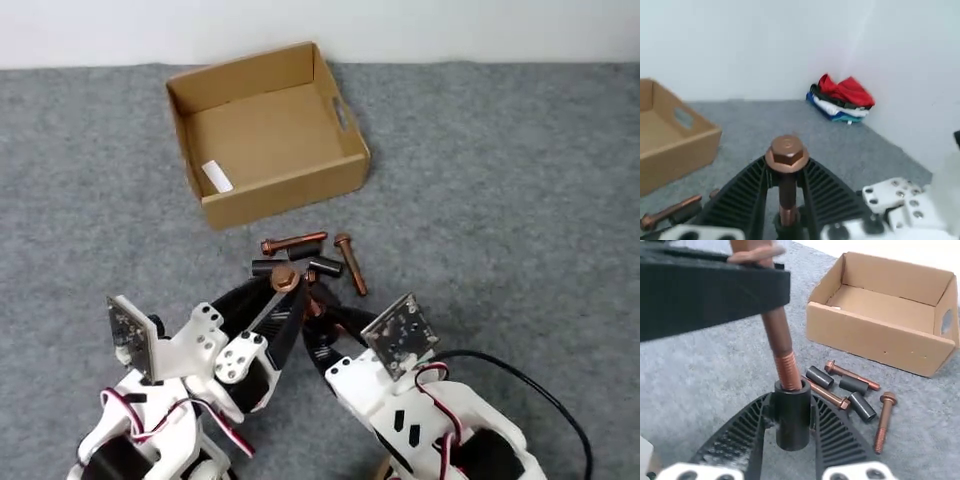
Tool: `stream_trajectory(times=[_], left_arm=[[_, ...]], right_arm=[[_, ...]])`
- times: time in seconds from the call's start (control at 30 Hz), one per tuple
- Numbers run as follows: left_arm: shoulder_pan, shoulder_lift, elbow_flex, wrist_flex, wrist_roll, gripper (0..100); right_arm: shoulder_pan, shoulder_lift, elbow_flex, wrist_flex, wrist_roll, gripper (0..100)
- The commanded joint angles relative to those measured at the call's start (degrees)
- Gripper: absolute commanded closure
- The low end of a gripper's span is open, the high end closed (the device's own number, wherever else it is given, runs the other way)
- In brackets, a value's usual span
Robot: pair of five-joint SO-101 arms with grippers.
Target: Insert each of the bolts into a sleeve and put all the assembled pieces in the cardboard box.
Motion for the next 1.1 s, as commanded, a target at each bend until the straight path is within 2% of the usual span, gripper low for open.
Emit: stream_trajectory(times=[0.0,0.1,0.3,0.53,0.6,0.7,0.8,0.9,1.07], left_arm=[[0.7,-0.1,-0.4,3.5,0.4,99],[1.1,0.0,-0.1,3.7,0.4,99],[8.8,1.1,1.8,3.8,-0.5,99],[9.1,8.2,2.0,3.9,-4.6,99],[9.1,8.4,2.0,3.9,-5.4,96],[9.1,8.5,1.2,6.5,-6.2,85],[8.0,8.9,-0.5,10.2,-6.0,78],[5.2,8.9,-2.9,12.2,-6.2,78],[0.4,8.9,-8.5,13.5,-6.1,78]], right_arm=[[0.2,-0.9,-3.1,-1.9,2.7,99.0],[0.2,-0.8,-3.7,-2.1,3.2,99.0],[0.0,-0.4,-3.6,-8.0,8.8,99.0],[0.0,-0.5,-3.6,-8.5,12.7,99.0],[0.0,-0.5,-3.6,-8.5,12.7,99.0],[0.0,-0.7,-3.6,-8.4,12.7,99.0],[0.1,-0.8,-3.6,-8.2,12.7,99.0],[0.3,-0.6,-3.6,-8.0,12.2,99.0],[0.4,-0.4,-3.3,-7.7,6.5,99.0]])
